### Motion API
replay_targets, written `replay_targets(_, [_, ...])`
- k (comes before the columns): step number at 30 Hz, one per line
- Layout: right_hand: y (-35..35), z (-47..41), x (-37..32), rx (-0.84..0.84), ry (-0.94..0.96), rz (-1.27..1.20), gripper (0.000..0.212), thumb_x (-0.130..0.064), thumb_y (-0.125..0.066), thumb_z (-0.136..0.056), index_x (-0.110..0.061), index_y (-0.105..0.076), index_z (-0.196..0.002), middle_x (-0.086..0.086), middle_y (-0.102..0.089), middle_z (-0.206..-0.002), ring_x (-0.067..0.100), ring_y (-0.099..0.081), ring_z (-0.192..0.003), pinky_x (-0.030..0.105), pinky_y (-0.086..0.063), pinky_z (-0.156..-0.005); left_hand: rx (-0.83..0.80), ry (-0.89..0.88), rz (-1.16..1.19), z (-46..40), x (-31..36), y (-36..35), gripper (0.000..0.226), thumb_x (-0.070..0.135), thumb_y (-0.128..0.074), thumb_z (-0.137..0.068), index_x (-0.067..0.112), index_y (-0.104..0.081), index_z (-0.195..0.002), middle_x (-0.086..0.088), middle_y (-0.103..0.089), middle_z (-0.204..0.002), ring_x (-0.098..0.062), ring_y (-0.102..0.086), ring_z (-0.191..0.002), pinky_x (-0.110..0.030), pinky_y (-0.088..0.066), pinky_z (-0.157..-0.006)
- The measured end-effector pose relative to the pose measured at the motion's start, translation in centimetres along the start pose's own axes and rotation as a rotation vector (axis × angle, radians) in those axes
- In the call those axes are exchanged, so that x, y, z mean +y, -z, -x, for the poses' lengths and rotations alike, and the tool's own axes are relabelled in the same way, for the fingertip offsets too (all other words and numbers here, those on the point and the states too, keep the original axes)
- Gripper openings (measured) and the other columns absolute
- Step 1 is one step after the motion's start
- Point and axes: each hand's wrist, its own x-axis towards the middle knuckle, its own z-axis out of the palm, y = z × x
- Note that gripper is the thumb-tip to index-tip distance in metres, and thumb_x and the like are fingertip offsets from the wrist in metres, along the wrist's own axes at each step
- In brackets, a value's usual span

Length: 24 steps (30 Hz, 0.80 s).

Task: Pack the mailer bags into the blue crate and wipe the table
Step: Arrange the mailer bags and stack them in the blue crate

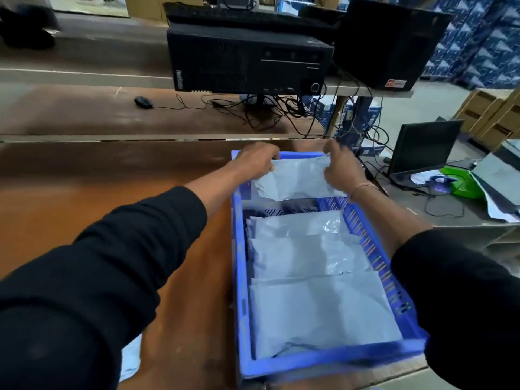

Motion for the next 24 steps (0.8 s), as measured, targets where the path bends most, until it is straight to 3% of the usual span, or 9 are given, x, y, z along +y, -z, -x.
replay_targets(5, [-4.3, -0.8, -1.1, -0.303, 0.076, 0.214, 0.045, -0.006, -0.046, -0.096, 0.0, -0.045, -0.14, 0.027, -0.05, -0.136, 0.043, -0.054, -0.123, 0.045, -0.046, -0.096, -0.242, 0.046, -0.178, -1.6, -1.1, -4.6, 0.034, 0.006, -0.054, -0.094, 0.013, -0.064, -0.126, -0.015, -0.063, -0.129, -0.035, -0.062, -0.12, -0.041, -0.052, -0.093])
replay_targets(8, [-7.1, -1.1, -0.7, -0.368, 0.125, 0.226, 0.046, -0.003, -0.047, -0.093, -0.001, -0.048, -0.139, 0.027, -0.055, -0.133, 0.041, -0.059, -0.118, 0.045, -0.052, -0.097, -0.35, 0.055, -0.287, -1.6, -1.0, -6.0, 0.032, 0.001, -0.056, -0.094, 0.008, -0.062, -0.125, -0.014, -0.063, -0.129, -0.033, -0.063, -0.118, -0.039, -0.05, -0.086])
replay_targets(10, [-8.3, -1.2, -0.3, -0.415, 0.153, 0.258, 0.044, -0.003, -0.048, -0.091, -0.005, -0.052, -0.135, 0.024, -0.058, -0.131, 0.04, -0.061, -0.115, 0.044, -0.054, -0.094, -0.401, 0.06, -0.33, -1.7, -0.8, -6.7, 0.035, -0.004, -0.058, -0.094, 0.004, -0.059, -0.128, -0.012, -0.063, -0.13, -0.033, -0.063, -0.119, -0.039, -0.05, -0.089])
replay_targets(14, [-9.7, -1.0, 0.4, -0.422, 0.156, 0.282, 0.046, -0.006, -0.043, -0.095, -0.007, -0.047, -0.14, 0.024, -0.048, -0.136, 0.042, -0.061, -0.113, 0.046, -0.054, -0.094, -0.431, 0.041, -0.415, -1.9, -0.2, -7.0, 0.043, -0.004, -0.063, -0.092, 0.006, -0.056, -0.132, -0.012, -0.061, -0.136, -0.032, -0.06, -0.124, -0.041, -0.05, -0.096])
replay_targets(20, [-9.4, -1.0, 1.4, -0.403, 0.097, 0.227, 0.049, -0.007, -0.055, -0.091, -0.004, -0.044, -0.138, 0.027, -0.032, -0.148, 0.048, -0.058, -0.113, 0.047, -0.051, -0.095, -0.454, -0.004, -0.404, -2.0, 0.6, -6.2, 0.036, 0.02, -0.067, -0.098, 0.013, -0.057, -0.132, -0.01, -0.062, -0.131, -0.03, -0.061, -0.117, -0.04, -0.051, -0.091])
replay_targets(22, [-9.0, -0.9, 1.5, -0.375, 0.151, 0.247, 0.049, -0.008, -0.057, -0.09, -0.008, -0.048, -0.138, 0.023, -0.037, -0.144, 0.046, -0.054, -0.117, 0.047, -0.05, -0.099, -0.486, -0.012, -0.367, -1.8, 0.8, -6.3, 0.042, 0.027, -0.067, -0.099, 0.016, -0.056, -0.138, -0.008, -0.06, -0.137, -0.03, -0.059, -0.122, -0.04, -0.05, -0.097])
replay_targets(24, [-8.3, -0.7, 1.2, -0.428, 0.225, 0.234, 0.049, -0.007, -0.056, -0.09, -0.015, -0.054, -0.139, 0.016, -0.046, -0.14, 0.04, -0.054, -0.122, 0.043, -0.05, -0.101, -0.549, -0.044, -0.373, -1.5, 1.1, -6.4, 0.045, 0.019, -0.058, -0.104, 0.025, -0.051, -0.148, -0.005, -0.052, -0.15, -0.031, -0.054, -0.132, -0.041, -0.047, -0.105])
